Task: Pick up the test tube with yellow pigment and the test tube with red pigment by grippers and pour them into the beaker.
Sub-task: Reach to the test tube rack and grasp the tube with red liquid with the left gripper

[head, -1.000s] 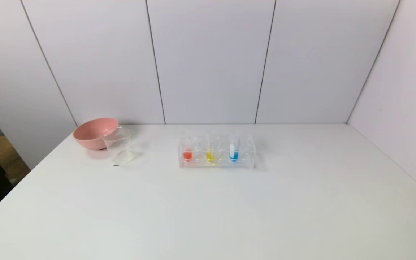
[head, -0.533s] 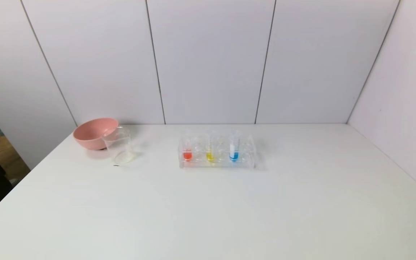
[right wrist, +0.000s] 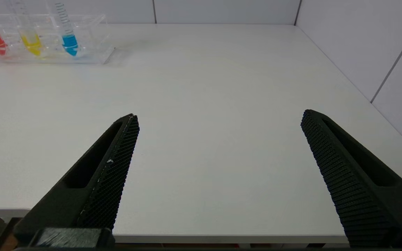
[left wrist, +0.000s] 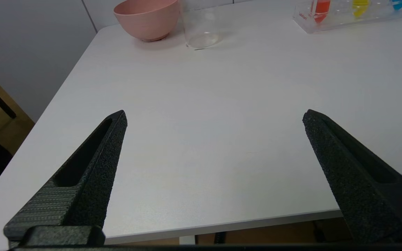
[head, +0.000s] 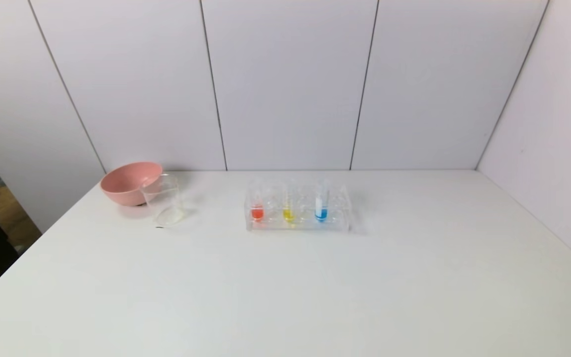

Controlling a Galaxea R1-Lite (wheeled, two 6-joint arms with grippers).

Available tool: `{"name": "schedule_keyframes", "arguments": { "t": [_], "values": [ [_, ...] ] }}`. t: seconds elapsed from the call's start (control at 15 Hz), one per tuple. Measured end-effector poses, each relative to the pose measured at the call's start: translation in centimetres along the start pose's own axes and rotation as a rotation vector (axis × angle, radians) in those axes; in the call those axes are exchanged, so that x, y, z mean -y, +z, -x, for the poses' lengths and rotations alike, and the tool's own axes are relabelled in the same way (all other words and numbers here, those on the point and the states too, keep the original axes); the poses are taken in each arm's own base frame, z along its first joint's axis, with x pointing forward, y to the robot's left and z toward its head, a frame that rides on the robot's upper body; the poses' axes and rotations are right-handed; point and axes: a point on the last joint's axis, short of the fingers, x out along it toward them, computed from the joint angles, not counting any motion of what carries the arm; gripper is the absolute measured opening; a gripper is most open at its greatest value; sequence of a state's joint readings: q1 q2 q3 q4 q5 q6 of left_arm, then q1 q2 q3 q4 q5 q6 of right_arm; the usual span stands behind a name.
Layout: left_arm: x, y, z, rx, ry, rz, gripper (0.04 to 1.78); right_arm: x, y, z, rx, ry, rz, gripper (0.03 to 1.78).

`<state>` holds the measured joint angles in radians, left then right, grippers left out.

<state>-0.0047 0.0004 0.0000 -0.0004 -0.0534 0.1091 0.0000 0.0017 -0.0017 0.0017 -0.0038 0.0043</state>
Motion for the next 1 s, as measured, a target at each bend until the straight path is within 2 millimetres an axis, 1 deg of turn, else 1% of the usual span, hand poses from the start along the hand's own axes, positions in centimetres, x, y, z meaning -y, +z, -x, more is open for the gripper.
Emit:
{"name": "schedule_keyframes", "arguments": {
  "t": [0.2, 0.4, 0.67, 0.87, 1.0],
  "values": [
    [0.0, 0.1, 0.0, 0.003, 0.002, 0.028, 1.76, 0.0, 0.0, 0.0, 0.000, 0.000, 0.000, 1.70],
    [-0.2, 1.4, 0.4, 0.028, 0.017, 0.033, 1.76, 0.0, 0.0, 0.0, 0.000, 0.000, 0.000, 1.70],
    [-0.5, 4.6, 0.7, 0.046, 0.018, 0.059, 1.76, 0.0, 0.0, 0.0, 0.000, 0.000, 0.000, 1.70],
    [-0.8, 7.4, -0.1, 0.038, 0.005, 0.075, 1.76, 0.0, 0.0, 0.0, 0.000, 0.000, 0.000, 1.70],
    [-1.1, 9.5, -1.1, 0.028, -0.017, 0.081, 1.76, 0.0, 0.0, 0.0, 0.000, 0.000, 0.000, 1.70]
  ]
}}
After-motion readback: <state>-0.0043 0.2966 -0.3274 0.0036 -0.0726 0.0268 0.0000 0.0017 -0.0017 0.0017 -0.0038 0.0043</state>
